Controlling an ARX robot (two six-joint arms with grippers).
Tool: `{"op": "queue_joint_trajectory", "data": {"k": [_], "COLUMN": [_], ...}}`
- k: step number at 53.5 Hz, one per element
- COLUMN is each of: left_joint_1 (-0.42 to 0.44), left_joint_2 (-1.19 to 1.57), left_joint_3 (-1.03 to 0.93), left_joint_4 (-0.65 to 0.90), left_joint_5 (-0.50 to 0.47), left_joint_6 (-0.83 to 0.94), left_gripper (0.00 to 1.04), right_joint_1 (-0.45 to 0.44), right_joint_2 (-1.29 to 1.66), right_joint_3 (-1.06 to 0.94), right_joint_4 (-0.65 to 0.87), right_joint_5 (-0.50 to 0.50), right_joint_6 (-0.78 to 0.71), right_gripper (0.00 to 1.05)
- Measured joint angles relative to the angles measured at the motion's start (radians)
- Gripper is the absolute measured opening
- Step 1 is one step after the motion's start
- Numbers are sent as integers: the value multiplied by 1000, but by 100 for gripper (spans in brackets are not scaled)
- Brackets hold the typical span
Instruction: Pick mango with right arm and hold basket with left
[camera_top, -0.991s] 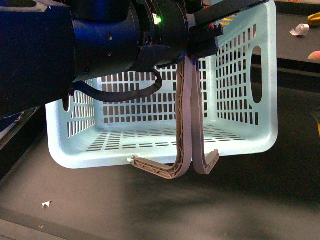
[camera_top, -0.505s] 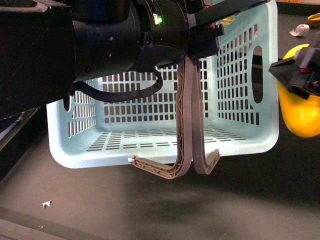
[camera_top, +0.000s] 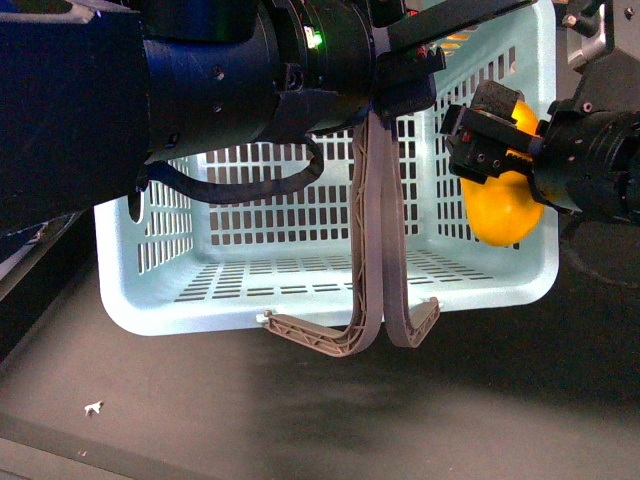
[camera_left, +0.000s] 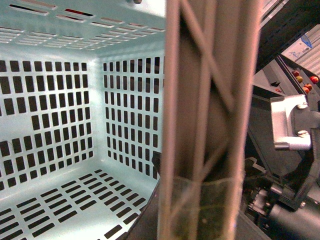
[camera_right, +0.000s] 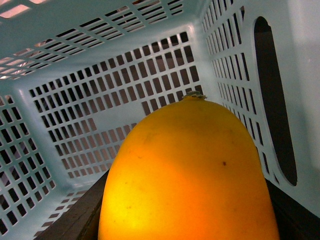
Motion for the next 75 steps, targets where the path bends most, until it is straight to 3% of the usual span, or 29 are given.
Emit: {"op": "queue_joint_trajectory", "data": {"k": [9, 17, 22, 46, 60, 68, 75], "left_joint_1": [0, 0, 0, 1, 1, -1, 0], "left_joint_2": [0, 0, 0, 6, 6, 6, 6], "left_joint_3": [0, 0, 0, 0, 0, 0, 0], "left_joint_4": [0, 0, 0, -4, -4, -4, -4], "left_joint_5": [0, 0, 6, -5, 0, 2, 1], "left_joint_6": [2, 3, 8, 10, 9, 9, 9], "left_gripper": [6, 6, 6, 6, 6, 6, 6], "right_joint_1": [5, 10, 10, -74, -196, -246, -249], "right_joint_2": [28, 23, 0, -384, -792, -1085, -1140], "right_joint_3": [27, 24, 8, -220, -439, -539, -544], "right_joint_4": [3, 38, 48, 26, -162, -357, -370], "right_joint_5": [19, 21, 21, 26, 74, 109, 112], "right_joint_6": [0, 7, 16, 28, -28, -77, -85], "right_gripper": [62, 90, 98, 96, 96, 96, 96]}}
